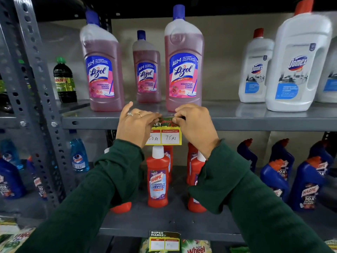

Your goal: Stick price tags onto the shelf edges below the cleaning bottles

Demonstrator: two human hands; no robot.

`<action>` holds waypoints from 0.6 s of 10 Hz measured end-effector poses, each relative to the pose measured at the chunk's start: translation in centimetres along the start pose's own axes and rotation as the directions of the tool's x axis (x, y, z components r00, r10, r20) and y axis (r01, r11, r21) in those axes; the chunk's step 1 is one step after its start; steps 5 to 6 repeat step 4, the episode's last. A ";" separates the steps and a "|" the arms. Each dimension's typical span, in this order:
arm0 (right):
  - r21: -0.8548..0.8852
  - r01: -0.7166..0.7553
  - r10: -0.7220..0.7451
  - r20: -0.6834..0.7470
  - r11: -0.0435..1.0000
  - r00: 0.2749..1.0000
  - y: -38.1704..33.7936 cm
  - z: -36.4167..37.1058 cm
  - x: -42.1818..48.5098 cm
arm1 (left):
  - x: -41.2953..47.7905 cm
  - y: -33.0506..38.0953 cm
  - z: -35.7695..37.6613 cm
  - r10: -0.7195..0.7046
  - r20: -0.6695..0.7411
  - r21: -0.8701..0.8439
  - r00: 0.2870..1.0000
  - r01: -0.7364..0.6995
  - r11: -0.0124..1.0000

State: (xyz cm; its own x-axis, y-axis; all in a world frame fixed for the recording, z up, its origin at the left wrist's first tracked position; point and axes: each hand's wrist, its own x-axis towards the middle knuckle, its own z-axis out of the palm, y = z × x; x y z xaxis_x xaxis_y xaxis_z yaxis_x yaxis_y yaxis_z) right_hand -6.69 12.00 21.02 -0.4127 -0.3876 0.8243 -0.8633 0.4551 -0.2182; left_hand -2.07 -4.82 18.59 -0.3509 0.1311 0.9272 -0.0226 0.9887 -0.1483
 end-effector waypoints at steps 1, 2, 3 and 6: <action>0.000 0.007 -0.007 -0.014 1.000 1.000 -0.2 0.2 -0.3 | -0.2 -0.1 0.0 0.007 -0.003 -0.002 1.000 -0.007 1.000; 0.016 -0.025 0.025 0.015 1.000 1.000 -0.2 0.0 0.0 | 0.0 -0.1 -0.2 -0.012 0.017 -0.060 1.000 0.013 0.998; -0.014 -0.025 0.025 0.043 1.000 0.999 -0.5 -0.1 -0.7 | -0.5 0.2 -0.5 -0.045 0.061 -0.019 0.997 0.046 0.999; 0.127 0.057 -0.064 0.047 0.990 0.997 -1.6 -0.4 -5.2 | -1.6 1.4 -1.2 -0.106 0.073 0.180 0.992 0.091 0.979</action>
